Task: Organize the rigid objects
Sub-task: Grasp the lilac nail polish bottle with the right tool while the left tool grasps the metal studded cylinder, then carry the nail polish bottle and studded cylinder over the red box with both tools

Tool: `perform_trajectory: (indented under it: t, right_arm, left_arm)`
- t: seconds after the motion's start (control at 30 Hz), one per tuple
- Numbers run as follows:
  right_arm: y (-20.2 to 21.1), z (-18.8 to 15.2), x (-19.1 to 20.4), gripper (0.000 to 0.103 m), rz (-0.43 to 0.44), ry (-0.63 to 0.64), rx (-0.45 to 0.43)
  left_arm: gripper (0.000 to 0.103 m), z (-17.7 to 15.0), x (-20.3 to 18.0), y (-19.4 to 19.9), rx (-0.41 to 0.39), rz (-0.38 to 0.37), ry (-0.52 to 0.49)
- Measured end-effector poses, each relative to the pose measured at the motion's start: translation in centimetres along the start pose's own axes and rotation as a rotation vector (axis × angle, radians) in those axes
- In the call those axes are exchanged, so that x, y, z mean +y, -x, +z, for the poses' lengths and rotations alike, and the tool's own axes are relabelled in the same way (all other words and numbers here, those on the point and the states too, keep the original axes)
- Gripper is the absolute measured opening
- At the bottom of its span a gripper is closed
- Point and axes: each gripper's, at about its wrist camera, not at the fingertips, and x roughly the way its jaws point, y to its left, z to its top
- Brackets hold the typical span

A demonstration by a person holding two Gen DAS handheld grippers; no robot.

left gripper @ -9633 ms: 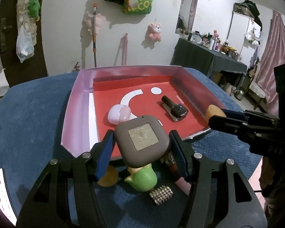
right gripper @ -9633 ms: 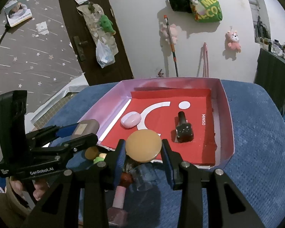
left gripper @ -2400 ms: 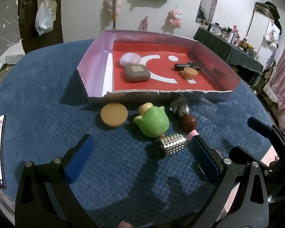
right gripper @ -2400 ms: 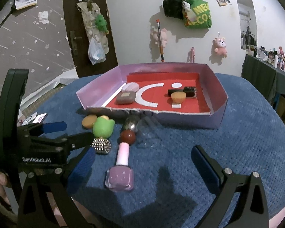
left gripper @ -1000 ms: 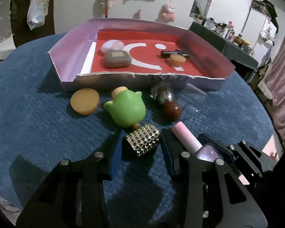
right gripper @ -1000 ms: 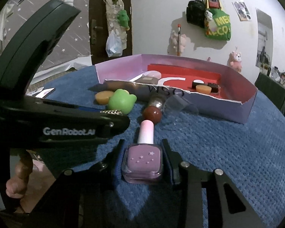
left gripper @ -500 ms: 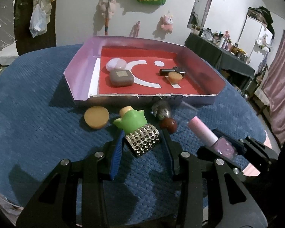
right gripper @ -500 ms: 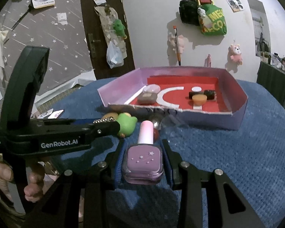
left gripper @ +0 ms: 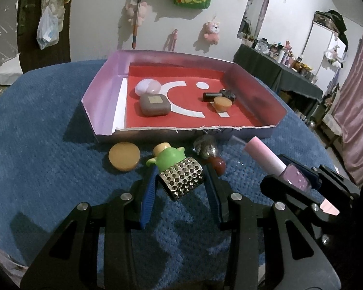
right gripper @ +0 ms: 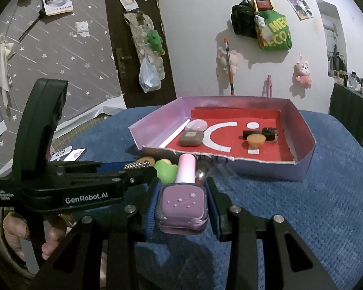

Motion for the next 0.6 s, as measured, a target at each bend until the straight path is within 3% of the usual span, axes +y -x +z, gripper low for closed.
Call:
perform_trajectory:
  t: [0.6]
  right_arm:
    - [-0.5,2.7,-0.3,0.039,0.020,0.029,0.008]
  left_arm:
    - [0.037,2.4,0.2,0.1,-0.029,-0.023,-0.019]
